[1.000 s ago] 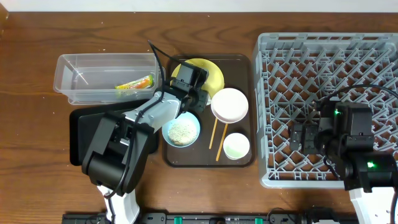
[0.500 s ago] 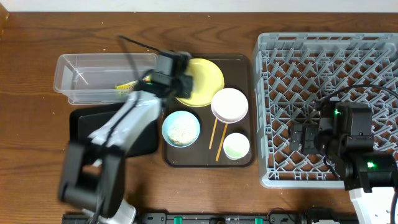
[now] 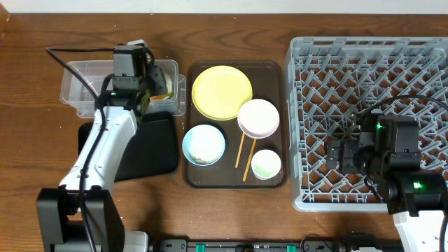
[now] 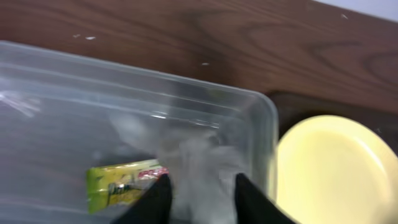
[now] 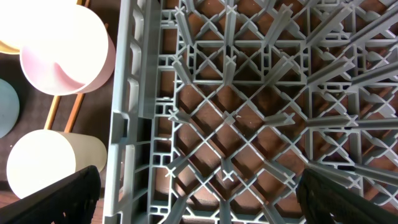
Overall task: Sort waste into correct bins and load items into the dishwasher rack
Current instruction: 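Grasp the white tissue on the yellow plate and drop it in the bin, then grasp the light-blue rice bowl with the left gripper and lift it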
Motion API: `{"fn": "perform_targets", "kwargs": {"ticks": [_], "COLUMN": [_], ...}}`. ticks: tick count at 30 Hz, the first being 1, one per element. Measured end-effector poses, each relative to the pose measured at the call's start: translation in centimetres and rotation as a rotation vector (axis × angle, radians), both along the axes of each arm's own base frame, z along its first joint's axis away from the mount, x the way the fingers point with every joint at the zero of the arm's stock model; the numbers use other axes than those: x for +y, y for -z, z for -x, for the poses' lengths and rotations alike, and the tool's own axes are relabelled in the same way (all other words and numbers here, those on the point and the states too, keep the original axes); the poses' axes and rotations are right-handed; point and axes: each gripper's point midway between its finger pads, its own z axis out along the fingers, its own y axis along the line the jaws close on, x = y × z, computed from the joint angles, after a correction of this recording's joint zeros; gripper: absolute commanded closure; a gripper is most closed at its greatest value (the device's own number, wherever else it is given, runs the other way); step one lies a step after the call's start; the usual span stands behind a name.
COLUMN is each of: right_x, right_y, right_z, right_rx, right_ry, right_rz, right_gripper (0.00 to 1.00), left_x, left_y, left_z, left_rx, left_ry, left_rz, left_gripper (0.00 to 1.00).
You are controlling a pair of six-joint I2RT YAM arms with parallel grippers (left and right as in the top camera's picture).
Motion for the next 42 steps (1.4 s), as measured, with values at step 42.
{"fn": "perform_targets", "kwargs": {"ticks": [42], "right_x": [0.0], "right_y": [0.3], "right_z": [0.5], "right_rx": [0.026], "right_ry": [0.0], "right_rz": [0.001], "right_gripper": [0.01], "left_x": [-19.6], "left_y": [11.4], "left_z": [17.1], "left_rx": [0.588], "left_ry": [0.408], "left_rz": [-0.11], "left_gripper": [0.65]}}
